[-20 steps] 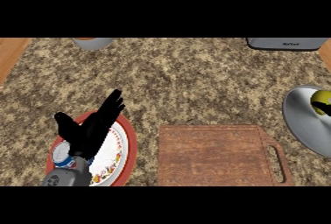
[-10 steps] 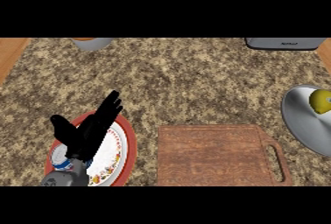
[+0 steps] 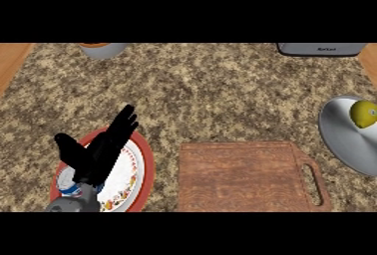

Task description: Pick the lemon from the cutting board and place it in the pan

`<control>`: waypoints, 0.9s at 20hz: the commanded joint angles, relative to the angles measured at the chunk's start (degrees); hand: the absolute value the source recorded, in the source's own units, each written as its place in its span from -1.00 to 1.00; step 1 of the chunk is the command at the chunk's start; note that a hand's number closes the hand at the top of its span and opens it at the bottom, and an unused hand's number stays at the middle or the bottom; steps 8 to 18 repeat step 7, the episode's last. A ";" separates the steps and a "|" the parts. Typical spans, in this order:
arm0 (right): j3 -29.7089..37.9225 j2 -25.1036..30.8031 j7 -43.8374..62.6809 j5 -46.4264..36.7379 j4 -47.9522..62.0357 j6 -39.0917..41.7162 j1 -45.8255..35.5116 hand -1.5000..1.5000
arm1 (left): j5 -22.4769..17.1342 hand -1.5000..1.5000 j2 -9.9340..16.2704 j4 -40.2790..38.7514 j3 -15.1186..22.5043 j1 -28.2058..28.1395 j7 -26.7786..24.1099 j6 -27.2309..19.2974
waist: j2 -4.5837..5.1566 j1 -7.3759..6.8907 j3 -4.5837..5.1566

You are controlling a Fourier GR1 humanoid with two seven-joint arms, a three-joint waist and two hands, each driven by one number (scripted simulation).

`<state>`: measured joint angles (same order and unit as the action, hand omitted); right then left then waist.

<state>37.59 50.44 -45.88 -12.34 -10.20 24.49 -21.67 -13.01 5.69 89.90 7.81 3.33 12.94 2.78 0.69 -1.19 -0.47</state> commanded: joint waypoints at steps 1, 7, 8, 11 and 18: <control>-0.42 -0.17 -8.16 0.10 -0.40 7.90 3.69 -1.00 | -0.37 0.00 1.20 -0.88 -1.34 -0.83 -1.55 1.26 | -0.08 0.24 0.01; -0.90 0.52 -8.53 0.78 -1.61 9.76 5.21 -1.00 | -0.12 0.00 0.40 0.19 -1.48 1.30 1.35 -0.66 | -0.25 0.28 -0.03; -0.90 0.52 -8.53 0.78 -1.61 9.76 5.21 -1.00 | -0.12 0.00 0.40 0.19 -1.48 1.30 1.35 -0.66 | -0.25 0.28 -0.03; -0.90 0.52 -8.53 0.78 -1.61 9.76 5.21 -1.00 | -0.12 0.00 0.40 0.19 -1.48 1.30 1.35 -0.66 | -0.25 0.28 -0.03; -0.90 0.52 -8.53 0.78 -1.61 9.76 5.21 -1.00 | -0.12 0.00 0.40 0.19 -1.48 1.30 1.35 -0.66 | -0.25 0.28 -0.03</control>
